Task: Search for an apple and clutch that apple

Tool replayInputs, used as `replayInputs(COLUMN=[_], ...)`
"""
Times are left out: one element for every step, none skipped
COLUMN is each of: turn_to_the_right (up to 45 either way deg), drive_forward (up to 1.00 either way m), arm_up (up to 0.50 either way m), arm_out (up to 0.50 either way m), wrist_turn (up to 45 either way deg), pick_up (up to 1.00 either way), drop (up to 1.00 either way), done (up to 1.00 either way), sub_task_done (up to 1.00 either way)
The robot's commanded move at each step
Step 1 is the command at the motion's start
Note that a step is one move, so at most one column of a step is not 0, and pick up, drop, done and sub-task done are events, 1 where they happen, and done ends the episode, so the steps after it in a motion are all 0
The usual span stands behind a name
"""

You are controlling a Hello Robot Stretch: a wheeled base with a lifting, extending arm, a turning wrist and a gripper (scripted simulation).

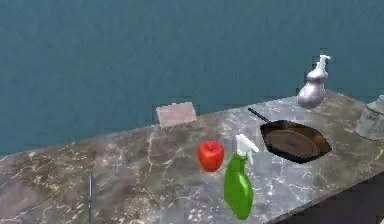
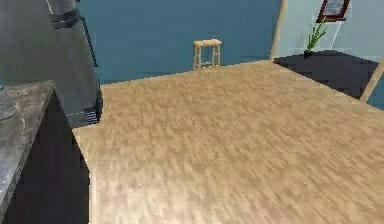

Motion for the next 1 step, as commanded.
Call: replayInputs(turn_to_the_right=[-45.0], drive_forward=[0.00], arm_up=[0.00], arm_out=[0.00], wrist_turn=[0.0], pick_up=[0.00], drop=[0.00], done=[0.00], sub_task_done=[0.00])
